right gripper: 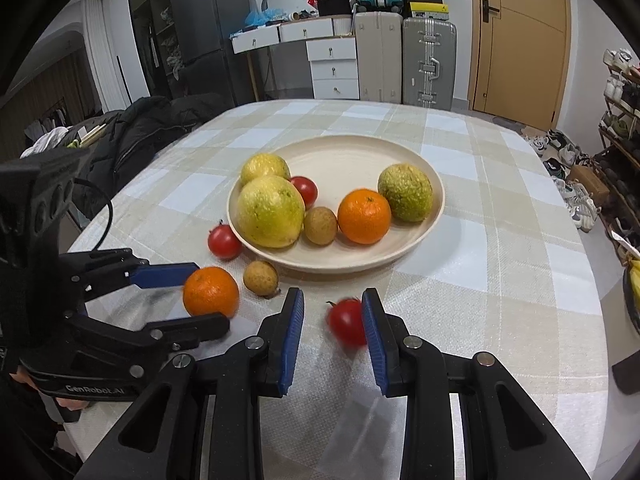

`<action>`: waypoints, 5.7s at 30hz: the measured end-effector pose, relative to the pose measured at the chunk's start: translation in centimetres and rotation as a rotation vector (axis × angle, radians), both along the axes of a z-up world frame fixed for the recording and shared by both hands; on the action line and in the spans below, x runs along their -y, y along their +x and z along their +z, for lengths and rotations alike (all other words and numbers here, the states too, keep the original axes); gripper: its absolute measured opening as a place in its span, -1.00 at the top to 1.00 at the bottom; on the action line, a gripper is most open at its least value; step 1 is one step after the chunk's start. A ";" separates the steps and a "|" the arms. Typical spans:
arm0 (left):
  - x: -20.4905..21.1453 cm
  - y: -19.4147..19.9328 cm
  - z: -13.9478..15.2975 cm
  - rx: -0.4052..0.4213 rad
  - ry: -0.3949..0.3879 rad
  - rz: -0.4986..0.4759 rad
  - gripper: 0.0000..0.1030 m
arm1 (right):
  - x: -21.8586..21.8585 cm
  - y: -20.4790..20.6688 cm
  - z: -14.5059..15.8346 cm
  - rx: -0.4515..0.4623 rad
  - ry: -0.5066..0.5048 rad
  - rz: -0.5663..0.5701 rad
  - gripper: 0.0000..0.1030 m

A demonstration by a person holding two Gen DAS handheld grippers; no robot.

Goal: Organize fruits
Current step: 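Close the left tool on the orange while the right tool grasps the red tomato, then lift the orange and tomato and carry both over the plate, then open both tools to drop the orange and tomato onto the plate, then withdraw both open tools from the plate, then move the left tool to the red tomato while the right tool approaches the brown kiwi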

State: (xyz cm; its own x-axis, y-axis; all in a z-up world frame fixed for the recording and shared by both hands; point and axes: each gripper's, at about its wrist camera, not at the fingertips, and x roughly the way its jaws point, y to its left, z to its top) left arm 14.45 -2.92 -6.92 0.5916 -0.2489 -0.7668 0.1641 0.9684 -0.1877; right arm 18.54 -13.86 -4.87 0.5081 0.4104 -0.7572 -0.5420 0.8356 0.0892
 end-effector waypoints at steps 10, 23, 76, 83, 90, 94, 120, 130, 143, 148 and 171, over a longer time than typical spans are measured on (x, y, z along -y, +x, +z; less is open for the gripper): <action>0.1 0.2 0.0 0.001 0.002 -0.002 -0.02 | 2.0 1.0 -1.4 -0.056 -0.020 -0.023 0.39; 0.0 -0.3 0.4 0.030 -0.030 -0.027 0.27 | -0.2 0.5 -2.3 -0.036 -0.085 0.015 0.47; -1.9 6.2 2.9 0.130 0.041 0.075 0.27 | -1.4 5.0 0.1 -0.011 0.069 -0.035 0.48; -1.8 7.7 3.2 0.135 0.053 0.070 0.27 | -1.4 5.9 0.7 0.006 0.086 -0.052 0.48; -1.8 9.0 3.5 0.154 0.056 0.068 0.27 | -1.4 7.5 1.1 0.018 0.105 -0.087 0.48; -1.9 9.9 3.7 0.164 0.066 0.074 0.27 | -1.6 8.2 0.9 0.011 0.105 -0.096 0.48; -2.1 11.8 3.9 0.166 0.099 0.077 -0.61 | -1.0 8.5 1.2 0.072 0.073 -0.142 -0.23; -3.8 6.6 4.7 0.228 0.103 0.108 -0.98 | 0.2 5.9 2.1 0.118 0.110 -0.162 -0.86; -4.9 -0.7 5.8 0.311 0.077 0.167 -0.98 | -0.4 2.0 2.4 0.139 0.085 -0.120 -1.00; -5.3 -1.3 5.4 0.300 0.051 0.168 -0.98 | -0.9 1.5 2.1 0.130 0.071 -0.103 -1.00; -5.7 -0.6 4.0 0.290 0.055 0.179 -0.98 | -2.8 1.9 -1.4 -0.051 0.016 -0.061 -0.99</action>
